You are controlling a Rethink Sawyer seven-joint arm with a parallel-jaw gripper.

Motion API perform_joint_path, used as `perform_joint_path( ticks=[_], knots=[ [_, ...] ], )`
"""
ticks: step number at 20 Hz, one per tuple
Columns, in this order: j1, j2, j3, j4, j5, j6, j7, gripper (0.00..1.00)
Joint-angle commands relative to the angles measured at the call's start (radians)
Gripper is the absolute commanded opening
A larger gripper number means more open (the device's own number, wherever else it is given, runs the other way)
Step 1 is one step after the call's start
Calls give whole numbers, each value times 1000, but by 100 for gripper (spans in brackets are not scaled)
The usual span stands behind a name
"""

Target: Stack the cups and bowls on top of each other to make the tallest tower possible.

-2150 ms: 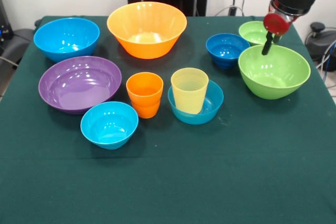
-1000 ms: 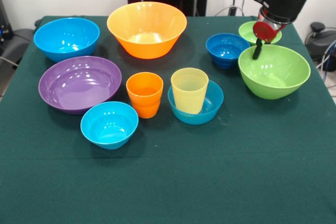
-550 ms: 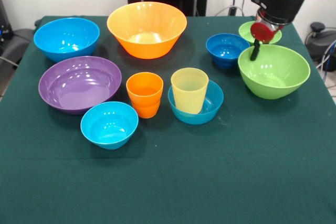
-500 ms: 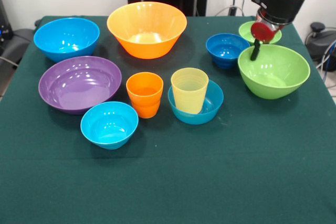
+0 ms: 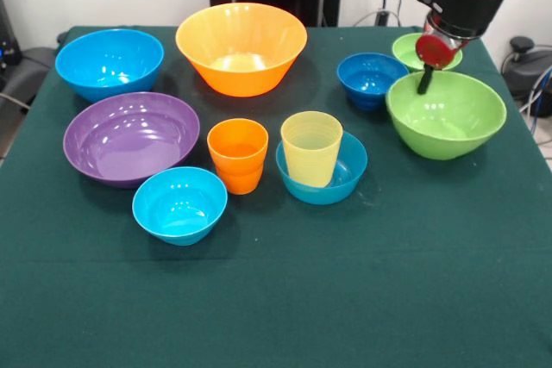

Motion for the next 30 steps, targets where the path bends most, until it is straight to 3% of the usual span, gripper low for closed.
perform_joint_path(
  ticks=[1,17,30],
  knots=[
    [5,36,-22,35,-5,-85,117,0],
    [-8,36,1,45,9,-89,76,0],
    [-17,-63,21,79,103,-77,112,0]
  ],
)
